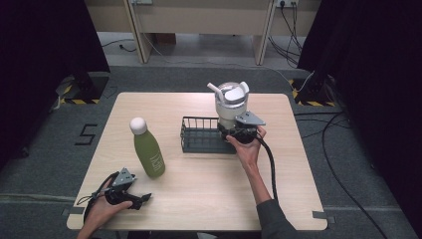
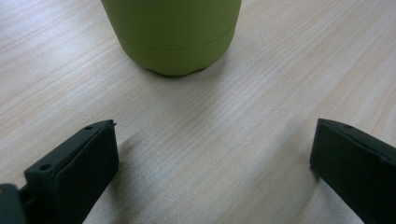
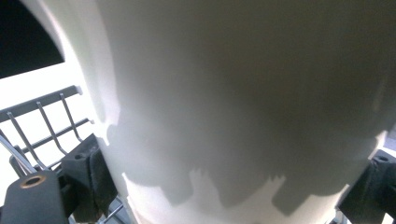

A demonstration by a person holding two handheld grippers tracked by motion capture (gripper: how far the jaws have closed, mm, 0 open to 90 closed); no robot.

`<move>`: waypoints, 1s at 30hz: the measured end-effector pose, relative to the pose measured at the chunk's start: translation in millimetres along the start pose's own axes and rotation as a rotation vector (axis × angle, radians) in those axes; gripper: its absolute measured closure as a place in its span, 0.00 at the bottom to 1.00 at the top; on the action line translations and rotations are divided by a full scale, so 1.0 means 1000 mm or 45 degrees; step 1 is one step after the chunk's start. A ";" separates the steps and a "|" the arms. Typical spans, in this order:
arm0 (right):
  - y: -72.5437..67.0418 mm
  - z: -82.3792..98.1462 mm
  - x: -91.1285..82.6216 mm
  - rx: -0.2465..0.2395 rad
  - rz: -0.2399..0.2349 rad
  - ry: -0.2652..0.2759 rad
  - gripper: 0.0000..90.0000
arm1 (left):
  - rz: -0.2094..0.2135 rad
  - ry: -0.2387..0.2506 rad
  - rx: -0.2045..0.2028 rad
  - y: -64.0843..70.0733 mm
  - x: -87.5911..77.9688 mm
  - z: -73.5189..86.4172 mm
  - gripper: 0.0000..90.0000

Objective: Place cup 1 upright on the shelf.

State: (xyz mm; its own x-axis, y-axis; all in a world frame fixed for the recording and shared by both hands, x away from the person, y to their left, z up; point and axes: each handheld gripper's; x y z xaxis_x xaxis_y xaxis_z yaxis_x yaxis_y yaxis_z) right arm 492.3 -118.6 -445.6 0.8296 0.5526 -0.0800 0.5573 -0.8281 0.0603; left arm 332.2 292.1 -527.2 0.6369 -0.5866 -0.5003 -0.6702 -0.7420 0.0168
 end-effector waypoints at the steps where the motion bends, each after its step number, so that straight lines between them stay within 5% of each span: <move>1: 0.000 0.000 0.000 0.000 0.000 0.000 0.13 | 0.000 0.000 0.000 0.000 0.000 0.000 0.00; 11: 0.004 0.014 0.001 0.011 0.006 -0.007 0.13 | 0.000 0.002 0.001 0.000 0.000 0.000 0.01; 30: 0.006 0.007 -0.004 0.028 0.007 -0.042 0.11 | -0.001 0.001 0.002 0.000 0.000 0.000 0.01</move>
State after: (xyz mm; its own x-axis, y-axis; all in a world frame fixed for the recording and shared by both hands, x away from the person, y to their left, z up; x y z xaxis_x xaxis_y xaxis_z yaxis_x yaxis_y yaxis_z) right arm 492.1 -125.9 -451.8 0.8311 0.5446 -0.1121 0.5513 -0.8334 0.0388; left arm 332.1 292.0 -527.4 0.6379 -0.5862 -0.4994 -0.6701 -0.7422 0.0153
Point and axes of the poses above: each handheld gripper's, and its own axes: x roughly forward along the jaws, z roughly out of its underside, y roughly to its right, and after that the axes turned 13 degrees about y, right-handed
